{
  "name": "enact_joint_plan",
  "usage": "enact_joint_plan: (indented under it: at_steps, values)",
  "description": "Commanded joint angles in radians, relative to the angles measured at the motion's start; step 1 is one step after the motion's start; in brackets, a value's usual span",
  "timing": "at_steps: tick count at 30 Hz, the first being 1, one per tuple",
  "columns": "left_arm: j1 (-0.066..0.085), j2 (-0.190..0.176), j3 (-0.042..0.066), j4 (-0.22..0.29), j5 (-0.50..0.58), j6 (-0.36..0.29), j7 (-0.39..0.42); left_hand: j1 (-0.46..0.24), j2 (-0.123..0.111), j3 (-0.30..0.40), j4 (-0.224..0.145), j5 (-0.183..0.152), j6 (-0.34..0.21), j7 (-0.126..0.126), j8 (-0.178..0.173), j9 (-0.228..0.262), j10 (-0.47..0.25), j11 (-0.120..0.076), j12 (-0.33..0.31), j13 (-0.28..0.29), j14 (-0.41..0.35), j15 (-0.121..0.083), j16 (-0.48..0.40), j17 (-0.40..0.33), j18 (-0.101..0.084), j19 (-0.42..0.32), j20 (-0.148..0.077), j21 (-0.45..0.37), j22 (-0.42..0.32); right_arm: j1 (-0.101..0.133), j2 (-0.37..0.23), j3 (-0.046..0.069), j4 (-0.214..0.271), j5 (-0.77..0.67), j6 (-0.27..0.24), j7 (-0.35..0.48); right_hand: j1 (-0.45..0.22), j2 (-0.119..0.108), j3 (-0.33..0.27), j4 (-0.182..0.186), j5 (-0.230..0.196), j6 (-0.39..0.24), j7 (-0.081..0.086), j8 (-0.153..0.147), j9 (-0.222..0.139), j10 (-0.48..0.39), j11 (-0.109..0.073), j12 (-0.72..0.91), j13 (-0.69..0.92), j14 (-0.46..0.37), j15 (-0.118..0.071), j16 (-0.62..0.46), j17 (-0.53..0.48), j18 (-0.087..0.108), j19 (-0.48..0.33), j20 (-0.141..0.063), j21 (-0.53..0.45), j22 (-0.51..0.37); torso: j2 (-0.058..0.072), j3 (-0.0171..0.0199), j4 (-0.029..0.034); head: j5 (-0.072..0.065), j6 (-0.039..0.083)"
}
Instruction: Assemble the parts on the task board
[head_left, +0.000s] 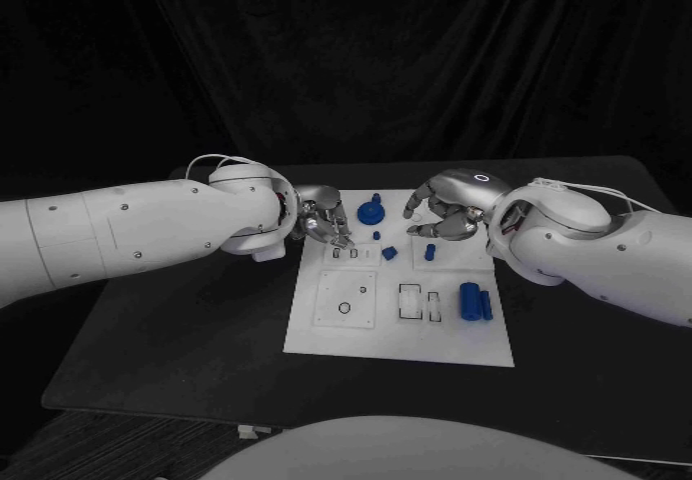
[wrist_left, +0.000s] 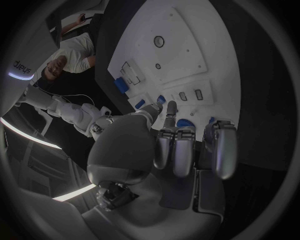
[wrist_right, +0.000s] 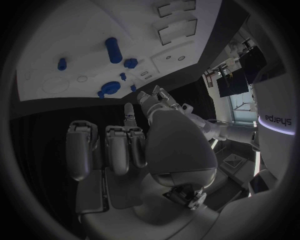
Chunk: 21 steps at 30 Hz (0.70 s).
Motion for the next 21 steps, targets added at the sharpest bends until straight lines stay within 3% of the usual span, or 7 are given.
enact_joint_plan:
  at_steps: [1, 6, 10, 13, 17, 19, 21]
  values:
    - [0.005, -0.02, 0.0, 0.02, 0.064, -0.012, 0.008, 0.012, 0.0, -0.011, -0.004, 0.015, 0.008, -0.009, 0.04, 0.022, 0.105, -0.011, 0.003, 0.263, 0.104, -0.013, 0.003, 0.263, 0.016, 0.027, -0.014, -0.001, 0.215, -0.003, 0.021, 0.001, -0.018, -0.079, 0.053, -0.005, 0.001, -0.003, -0.006, 0.003, 0.008, 0.004, -0.006, -0.007, -0.003, 0.074, -0.009, 0.001, 0.198, 0.092, -0.007, 0.004, 0.211, 0.008, 0.061, -0.007, 0.002, 0.232, 0.004, -0.0033, 0.0021, -0.003, 0.0]
    - [0.009, -0.042, 0.0, 0.032, 0.084, 0.005, -0.012, -0.004, -0.001, -0.013, 0.023, 0.241, -0.063, -0.032, 0.226, 0.171, 0.105, -0.031, 0.003, 0.263, 0.104, -0.031, 0.003, 0.263, 0.015, 0.026, -0.031, 0.001, 0.215, -0.01, 0.055, 0.001, -0.04, -0.086, 0.094, -0.008, 0.012, -0.008, -0.009, 0.004, 0.058, 0.017, -0.007, -0.019, -0.013, 0.075, -0.01, 0.002, 0.199, 0.092, -0.008, 0.005, 0.213, 0.007, 0.062, -0.009, 0.004, 0.233, 0.005, -0.0047, 0.0048, -0.007, 0.0]
    - [0.012, -0.049, 0.0, 0.033, 0.115, 0.013, -0.023, -0.023, -0.029, 0.027, 0.048, 0.371, -0.112, -0.046, 0.366, 0.294, 0.105, -0.042, 0.003, 0.263, 0.104, -0.041, 0.003, 0.263, 0.015, 0.027, -0.042, 0.004, 0.215, -0.014, 0.07, 0.001, -0.051, -0.095, 0.114, -0.011, 0.018, -0.011, -0.009, 0.003, 0.087, 0.023, -0.006, -0.024, -0.016, 0.076, -0.01, 0.003, 0.201, 0.093, -0.008, 0.007, 0.216, 0.007, 0.063, -0.01, 0.005, 0.233, 0.004, -0.0049, 0.0044, -0.009, 0.0]
    - [0.014, -0.054, 0.0, 0.032, 0.153, 0.019, -0.027, 0.008, -0.033, 0.093, 0.026, 0.373, -0.11, -0.063, 0.468, 0.38, 0.105, -0.058, 0.003, 0.263, 0.104, -0.056, 0.003, 0.263, 0.014, 0.031, -0.051, 0.01, 0.217, -0.02, 0.085, 0.001, -0.061, -0.121, 0.142, -0.022, 0.011, -0.015, -0.017, 0.008, 0.071, 0.035, -0.008, -0.023, -0.015, 0.08, -0.011, 0.007, 0.208, 0.094, -0.009, 0.009, 0.221, 0.005, 0.066, -0.01, 0.01, 0.235, 0.005, -0.0067, 0.0056, -0.011, 0.0]
    - [0.016, -0.059, 0.0, 0.03, 0.176, 0.025, -0.023, 0.033, -0.014, 0.18, 0.004, 0.297, -0.123, -0.041, 0.391, 0.332, 0.105, -0.043, 0.003, 0.263, 0.104, -0.045, 0.003, 0.263, 0.013, 0.03, -0.048, 0.009, 0.217, -0.025, 0.101, 0.001, -0.074, -0.137, 0.172, -0.033, 0.009, -0.018, -0.022, 0.012, 0.058, 0.035, -0.011, -0.028, -0.017, 0.079, -0.013, 0.005, 0.205, 0.095, -0.01, 0.011, 0.225, 0.004, 0.068, -0.011, 0.015, 0.237, 0.004, -0.0081, 0.0042, -0.008, 0.0]
    - [0.016, -0.062, 0.0, 0.03, 0.184, 0.023, -0.006, 0.013, -0.024, 0.208, 0.014, 0.309, -0.197, -0.005, 0.268, 0.249, 0.105, -0.018, 0.003, 0.263, 0.104, -0.027, 0.003, 0.263, 0.014, 0.026, -0.037, 0.004, 0.215, -0.028, 0.109, 0.001, -0.081, -0.143, 0.181, -0.036, 0.01, -0.018, -0.022, 0.011, 0.056, 0.034, -0.011, -0.03, -0.018, 0.077, -0.013, 0.004, 0.202, 0.095, -0.011, 0.011, 0.225, 0.004, 0.068, -0.011, 0.014, 0.237, 0.003, -0.0076, 0.0018, -0.004, 0.0]
    - [0.017, -0.066, 0.0, 0.032, 0.188, 0.02, 0.012, 0.066, -0.008, 0.278, -0.045, 0.213, -0.119, -0.001, 0.218, 0.176, 0.105, -0.01, 0.003, 0.263, 0.104, -0.017, 0.003, 0.263, 0.013, 0.029, -0.026, 0.012, 0.217, -0.029, 0.113, 0.001, -0.086, -0.146, 0.181, -0.037, 0.011, -0.017, -0.022, 0.012, 0.054, 0.033, -0.011, -0.031, -0.019, 0.077, -0.013, 0.003, 0.201, 0.095, -0.011, 0.011, 0.226, 0.005, 0.068, -0.011, 0.014, 0.236, 0.002, -0.007, 0.0007, -0.001, 0.0]
